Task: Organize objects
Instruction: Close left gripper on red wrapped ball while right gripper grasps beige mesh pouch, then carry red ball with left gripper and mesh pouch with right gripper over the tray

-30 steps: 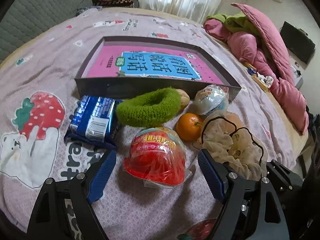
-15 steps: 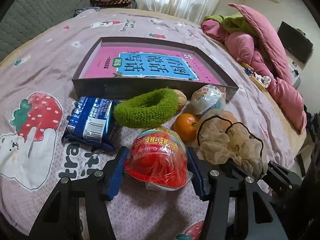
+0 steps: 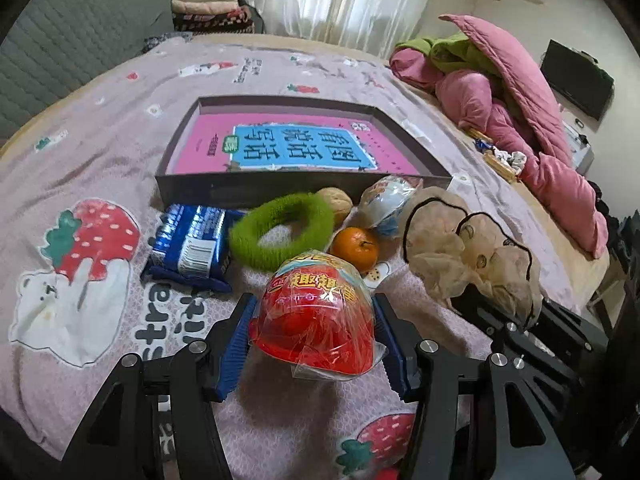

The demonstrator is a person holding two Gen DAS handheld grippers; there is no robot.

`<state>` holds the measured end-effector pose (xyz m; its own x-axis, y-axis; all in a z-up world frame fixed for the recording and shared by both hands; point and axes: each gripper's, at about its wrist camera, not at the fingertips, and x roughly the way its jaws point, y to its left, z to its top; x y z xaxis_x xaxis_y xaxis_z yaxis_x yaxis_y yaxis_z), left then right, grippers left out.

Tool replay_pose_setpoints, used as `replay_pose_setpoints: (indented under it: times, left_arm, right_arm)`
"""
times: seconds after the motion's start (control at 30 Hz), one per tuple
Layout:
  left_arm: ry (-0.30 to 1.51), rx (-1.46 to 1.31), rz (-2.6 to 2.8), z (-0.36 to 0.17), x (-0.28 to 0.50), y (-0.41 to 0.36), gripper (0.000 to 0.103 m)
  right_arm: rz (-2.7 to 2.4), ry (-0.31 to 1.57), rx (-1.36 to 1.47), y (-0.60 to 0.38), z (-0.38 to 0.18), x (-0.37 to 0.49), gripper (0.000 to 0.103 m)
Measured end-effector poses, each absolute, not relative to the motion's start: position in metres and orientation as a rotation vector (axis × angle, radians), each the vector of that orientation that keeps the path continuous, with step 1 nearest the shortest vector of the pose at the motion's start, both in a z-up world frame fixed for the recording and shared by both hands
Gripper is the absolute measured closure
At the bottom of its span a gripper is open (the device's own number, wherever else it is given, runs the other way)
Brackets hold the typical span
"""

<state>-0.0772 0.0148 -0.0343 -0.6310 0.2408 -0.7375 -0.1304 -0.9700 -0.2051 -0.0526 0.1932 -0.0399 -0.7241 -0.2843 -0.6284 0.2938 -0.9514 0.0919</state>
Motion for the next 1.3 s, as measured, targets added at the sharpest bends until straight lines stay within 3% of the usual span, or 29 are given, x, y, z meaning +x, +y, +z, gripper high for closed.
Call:
replay_pose_setpoints:
  times: [0.57, 1.3]
  left_arm:
    - [-0.176, -1.127, 2.735, -0.006, -0.07, 0.01, 0.044]
    - [-0.147, -1.043, 2.768, 0.004, -0.146, -0.002, 0.044]
  right_arm:
    - [-2.696, -0.03, 0.847, 0.203, -0.011, -0.056, 0.087]
    - [-2.754, -0.015, 0.76, 0.202, 0.002, -0.117, 0.087]
